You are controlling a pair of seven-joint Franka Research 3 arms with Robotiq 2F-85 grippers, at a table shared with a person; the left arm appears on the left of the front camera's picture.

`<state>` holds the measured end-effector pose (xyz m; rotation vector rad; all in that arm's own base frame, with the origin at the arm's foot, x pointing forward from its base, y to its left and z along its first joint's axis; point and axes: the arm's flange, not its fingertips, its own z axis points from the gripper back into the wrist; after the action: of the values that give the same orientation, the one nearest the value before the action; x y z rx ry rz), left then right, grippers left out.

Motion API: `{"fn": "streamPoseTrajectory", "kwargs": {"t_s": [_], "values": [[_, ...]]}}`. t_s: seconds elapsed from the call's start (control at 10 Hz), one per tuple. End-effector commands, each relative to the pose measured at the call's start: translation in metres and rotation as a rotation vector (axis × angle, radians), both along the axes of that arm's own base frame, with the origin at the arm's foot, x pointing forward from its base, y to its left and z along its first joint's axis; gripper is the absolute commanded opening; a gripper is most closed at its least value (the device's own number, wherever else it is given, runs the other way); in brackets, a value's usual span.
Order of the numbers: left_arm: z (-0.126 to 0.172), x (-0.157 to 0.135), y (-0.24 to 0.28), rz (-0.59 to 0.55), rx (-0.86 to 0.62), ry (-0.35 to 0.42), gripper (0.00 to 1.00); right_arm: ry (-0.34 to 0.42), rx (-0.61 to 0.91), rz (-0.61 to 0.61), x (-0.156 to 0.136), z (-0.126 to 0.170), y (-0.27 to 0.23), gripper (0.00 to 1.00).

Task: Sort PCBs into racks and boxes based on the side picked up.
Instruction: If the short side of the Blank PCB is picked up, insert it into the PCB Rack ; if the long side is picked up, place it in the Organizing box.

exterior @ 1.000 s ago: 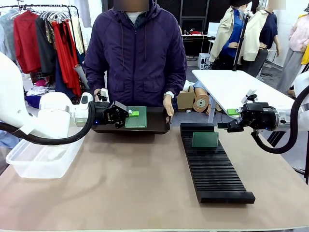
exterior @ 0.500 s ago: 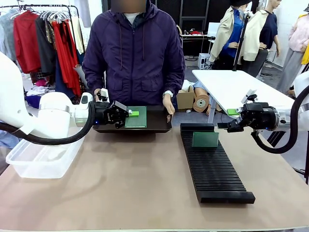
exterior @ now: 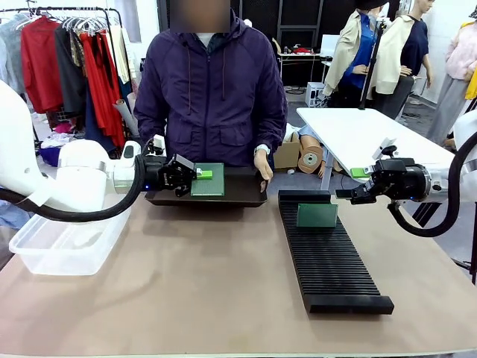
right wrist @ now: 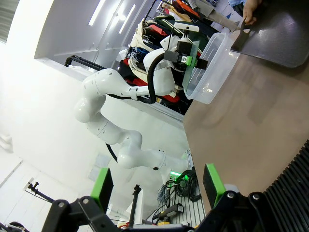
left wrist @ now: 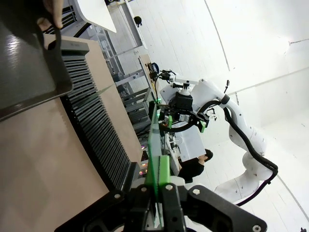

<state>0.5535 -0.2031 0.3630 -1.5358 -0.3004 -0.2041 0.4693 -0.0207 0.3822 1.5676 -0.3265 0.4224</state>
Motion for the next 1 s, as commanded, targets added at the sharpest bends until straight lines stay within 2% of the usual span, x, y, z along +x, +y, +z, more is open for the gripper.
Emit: {"fn": "streamPoseTrajectory", "kwargs": {"t_s": [0.0, 0.3, 0.5, 0.9], "values": [[0.020, -0.002, 0.012, 0.012, 0.044, 0.039, 0.00, -0.008, 0.000, 0.001, 0.001, 0.002, 0.000, 1.00], [0.049, -0.005, 0.040, 0.004, 0.127, 0.078, 0.00, -0.008, 0.000, 0.001, 0.001, 0.002, 0.000, 1.00], [0.065, -0.006, 0.063, -0.026, 0.270, 0.096, 0.00, -0.008, 0.000, 0.001, 0.001, 0.002, 0.000, 1.00], [0.094, 0.001, 0.116, -0.023, 0.549, 0.071, 0.00, -0.008, 0.000, 0.001, 0.001, 0.002, 0.000, 1.00]]}}
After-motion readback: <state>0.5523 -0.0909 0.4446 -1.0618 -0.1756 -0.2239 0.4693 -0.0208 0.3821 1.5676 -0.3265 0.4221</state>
